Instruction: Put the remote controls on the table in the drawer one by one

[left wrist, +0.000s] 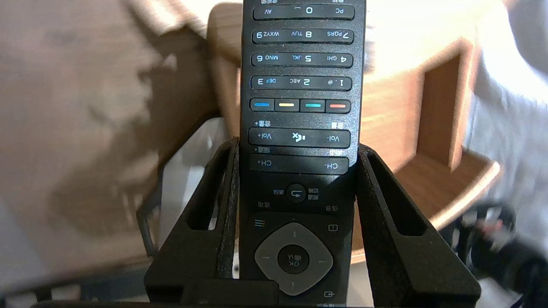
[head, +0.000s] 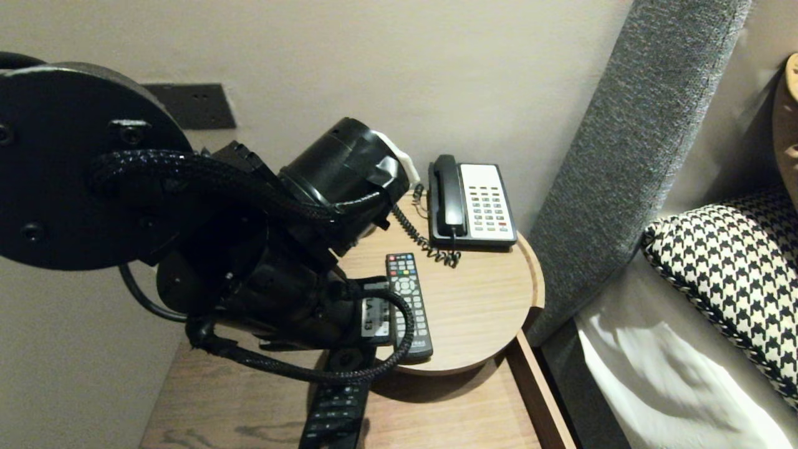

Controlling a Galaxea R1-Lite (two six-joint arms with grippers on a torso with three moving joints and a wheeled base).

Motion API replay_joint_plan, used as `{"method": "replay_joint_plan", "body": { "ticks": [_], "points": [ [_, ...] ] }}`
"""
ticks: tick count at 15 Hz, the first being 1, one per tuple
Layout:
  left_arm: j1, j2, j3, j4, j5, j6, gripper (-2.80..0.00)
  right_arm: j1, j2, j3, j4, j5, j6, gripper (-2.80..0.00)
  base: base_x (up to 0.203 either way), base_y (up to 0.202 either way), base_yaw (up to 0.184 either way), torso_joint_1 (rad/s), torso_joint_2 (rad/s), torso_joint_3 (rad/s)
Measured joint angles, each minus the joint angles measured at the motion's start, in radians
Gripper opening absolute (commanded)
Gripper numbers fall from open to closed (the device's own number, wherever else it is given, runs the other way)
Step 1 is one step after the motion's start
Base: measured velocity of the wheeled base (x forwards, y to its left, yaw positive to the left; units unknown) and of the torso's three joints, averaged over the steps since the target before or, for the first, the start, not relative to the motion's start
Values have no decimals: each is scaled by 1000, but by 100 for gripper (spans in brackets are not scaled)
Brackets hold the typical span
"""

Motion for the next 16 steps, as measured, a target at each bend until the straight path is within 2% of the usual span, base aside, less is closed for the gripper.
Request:
{"method": "replay_joint_plan", "body": {
  "ticks": [4,6,9,11,16],
  "points": [
    [-88,2,67,-237,-5,160,-280,0,0,0,0,0,0,-280,0,0,0,0,0,0],
    [-120,10,102,-314,-7,248,-280,0,0,0,0,0,0,-280,0,0,0,0,0,0],
    [-162,36,143,-395,-57,384,-280,0,0,0,0,0,0,-280,0,0,0,0,0,0],
    [-184,51,148,-400,-74,423,-280,0,0,0,0,0,0,-280,0,0,0,0,0,0],
    [-219,112,149,-427,-88,447,-280,0,0,0,0,0,0,-280,0,0,0,0,0,0]
  ]
}}
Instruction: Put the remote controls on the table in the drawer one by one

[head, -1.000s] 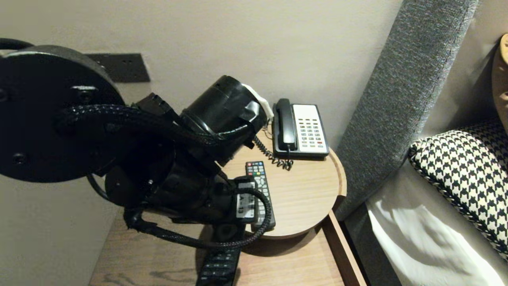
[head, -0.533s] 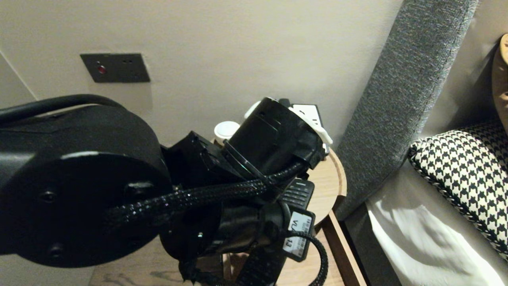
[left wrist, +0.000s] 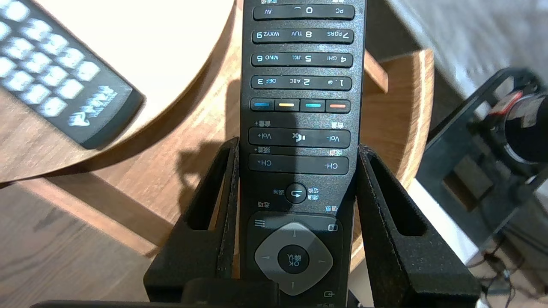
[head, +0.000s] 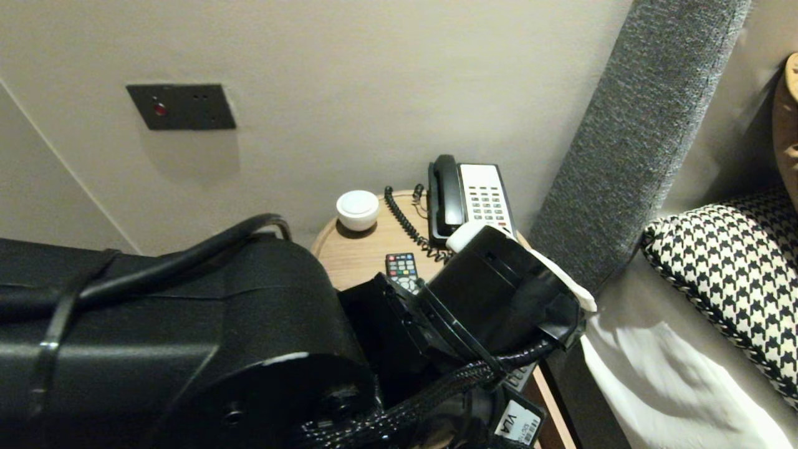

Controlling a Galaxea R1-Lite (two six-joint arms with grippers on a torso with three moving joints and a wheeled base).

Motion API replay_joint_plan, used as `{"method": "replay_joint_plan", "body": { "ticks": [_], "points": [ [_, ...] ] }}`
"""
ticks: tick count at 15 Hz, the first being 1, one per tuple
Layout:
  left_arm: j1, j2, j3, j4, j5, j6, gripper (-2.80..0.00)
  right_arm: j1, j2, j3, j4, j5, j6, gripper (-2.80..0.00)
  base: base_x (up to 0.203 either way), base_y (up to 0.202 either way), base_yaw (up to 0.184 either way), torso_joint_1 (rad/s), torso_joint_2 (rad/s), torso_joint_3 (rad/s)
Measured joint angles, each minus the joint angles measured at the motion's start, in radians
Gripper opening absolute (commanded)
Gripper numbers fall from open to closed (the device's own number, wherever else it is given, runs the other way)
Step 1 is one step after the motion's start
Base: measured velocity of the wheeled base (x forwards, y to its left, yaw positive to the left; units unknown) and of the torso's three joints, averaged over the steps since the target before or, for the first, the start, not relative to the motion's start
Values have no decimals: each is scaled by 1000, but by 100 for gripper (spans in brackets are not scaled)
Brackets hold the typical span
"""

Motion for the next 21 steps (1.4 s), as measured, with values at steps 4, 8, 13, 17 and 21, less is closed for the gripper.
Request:
{"method": "replay_joint_plan", "body": {
  "ticks": [4,8,13,17,21],
  "points": [
    [-30,59,-23,-44,-22,6,-280,1,0,0,0,0,0,-280,0,0,0,0,0,0],
    [-46,129,-25,-100,-19,2,-280,1,0,0,0,0,0,-280,0,0,0,0,0,0],
    [-42,216,-30,-140,-12,-3,-280,0,0,0,0,0,0,-280,0,0,0,0,0,0],
    [-36,273,-32,-180,-11,-3,-280,1,0,0,0,0,0,-280,0,0,0,0,0,0],
    [4,310,-50,-184,35,-7,-280,0,0,0,0,0,0,-280,0,0,0,0,0,0]
  ]
}}
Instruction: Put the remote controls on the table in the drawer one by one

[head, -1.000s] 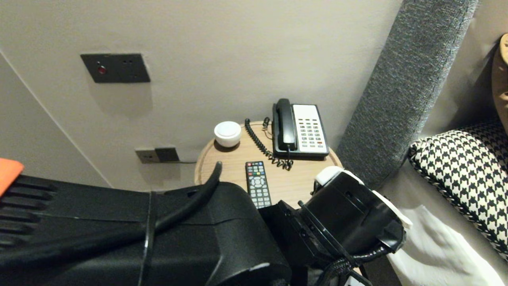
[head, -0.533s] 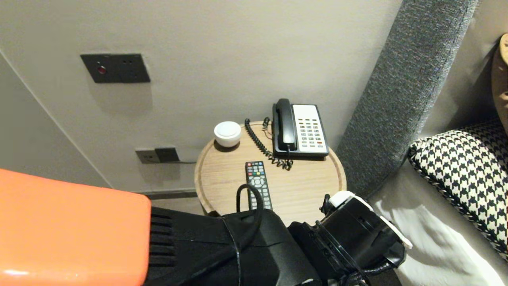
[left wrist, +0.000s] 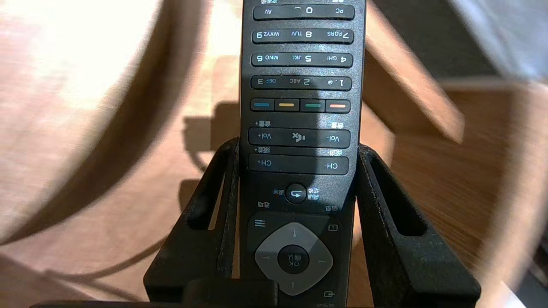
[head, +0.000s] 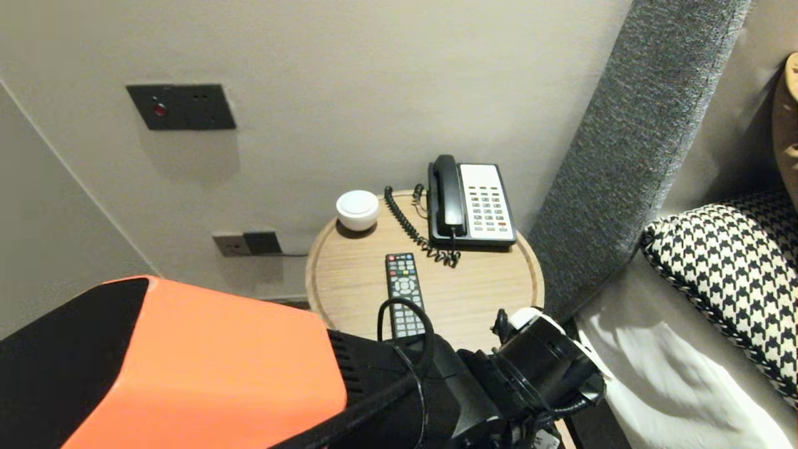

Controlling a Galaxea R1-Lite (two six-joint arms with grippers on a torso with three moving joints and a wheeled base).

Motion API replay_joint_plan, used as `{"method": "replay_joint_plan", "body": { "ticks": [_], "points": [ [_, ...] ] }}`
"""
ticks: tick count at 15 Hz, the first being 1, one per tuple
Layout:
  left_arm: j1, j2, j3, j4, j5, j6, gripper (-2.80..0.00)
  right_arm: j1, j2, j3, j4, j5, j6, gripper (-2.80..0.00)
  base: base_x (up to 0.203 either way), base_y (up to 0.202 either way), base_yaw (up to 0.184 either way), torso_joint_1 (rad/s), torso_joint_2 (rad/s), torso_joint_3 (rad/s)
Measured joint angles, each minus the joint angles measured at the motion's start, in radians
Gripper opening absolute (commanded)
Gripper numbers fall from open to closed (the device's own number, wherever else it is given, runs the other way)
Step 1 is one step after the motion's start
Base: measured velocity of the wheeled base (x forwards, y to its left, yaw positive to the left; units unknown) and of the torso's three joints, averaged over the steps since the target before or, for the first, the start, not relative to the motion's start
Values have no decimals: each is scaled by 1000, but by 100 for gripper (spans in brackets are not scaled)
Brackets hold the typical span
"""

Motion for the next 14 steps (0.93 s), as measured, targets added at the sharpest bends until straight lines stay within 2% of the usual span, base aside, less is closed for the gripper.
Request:
{"method": "replay_joint_plan", "body": {
  "ticks": [8,10,14],
  "points": [
    [48,18,27,0,11,-23,-280,0,0,0,0,0,0,-280,0,0,0,0,0,0],
    [56,22,26,0,12,-47,-280,0,0,0,0,0,0,-280,0,0,0,0,0,0],
    [74,26,27,0,70,-79,-280,1,0,0,0,0,0,-280,0,0,0,0,0,0]
  ]
}}
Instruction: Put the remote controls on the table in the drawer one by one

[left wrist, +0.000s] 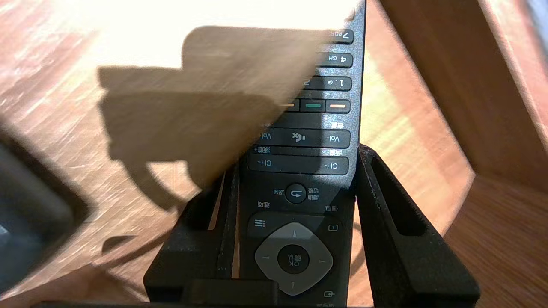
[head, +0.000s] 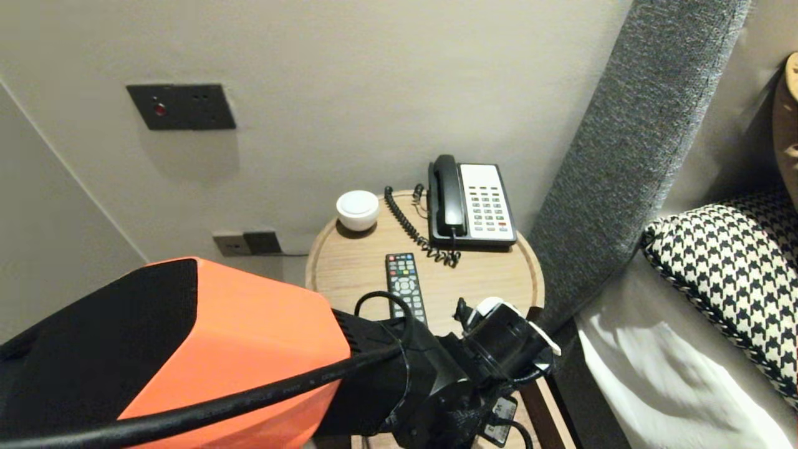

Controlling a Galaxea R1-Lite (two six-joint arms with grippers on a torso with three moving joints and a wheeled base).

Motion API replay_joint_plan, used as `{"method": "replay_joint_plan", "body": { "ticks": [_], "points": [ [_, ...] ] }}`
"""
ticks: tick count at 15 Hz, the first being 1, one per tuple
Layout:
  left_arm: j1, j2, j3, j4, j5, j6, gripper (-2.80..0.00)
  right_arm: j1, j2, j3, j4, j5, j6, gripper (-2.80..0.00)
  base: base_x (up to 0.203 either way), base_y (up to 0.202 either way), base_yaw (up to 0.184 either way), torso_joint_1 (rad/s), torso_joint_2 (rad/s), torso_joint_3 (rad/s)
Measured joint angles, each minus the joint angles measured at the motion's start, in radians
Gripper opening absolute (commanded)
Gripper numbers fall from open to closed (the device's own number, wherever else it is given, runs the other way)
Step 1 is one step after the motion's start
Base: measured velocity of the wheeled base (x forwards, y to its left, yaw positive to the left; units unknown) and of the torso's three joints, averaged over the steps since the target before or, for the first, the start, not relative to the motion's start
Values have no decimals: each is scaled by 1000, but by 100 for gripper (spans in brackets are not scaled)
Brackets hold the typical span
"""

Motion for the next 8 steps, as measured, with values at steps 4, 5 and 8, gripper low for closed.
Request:
{"method": "replay_joint_plan", "body": {
  "ticks": [4,5,8],
  "points": [
    [8,1,13,-7,5,-34,-280,-1,0,0,0,0,0,-280,0,0,0,0,0,0],
    [8,1,22,-13,6,-39,-280,-1,0,0,0,0,0,-280,0,0,0,0,0,0],
    [10,-5,58,-25,6,-60,-280,0,0,0,0,0,0,-280,0,0,0,0,0,0]
  ]
}}
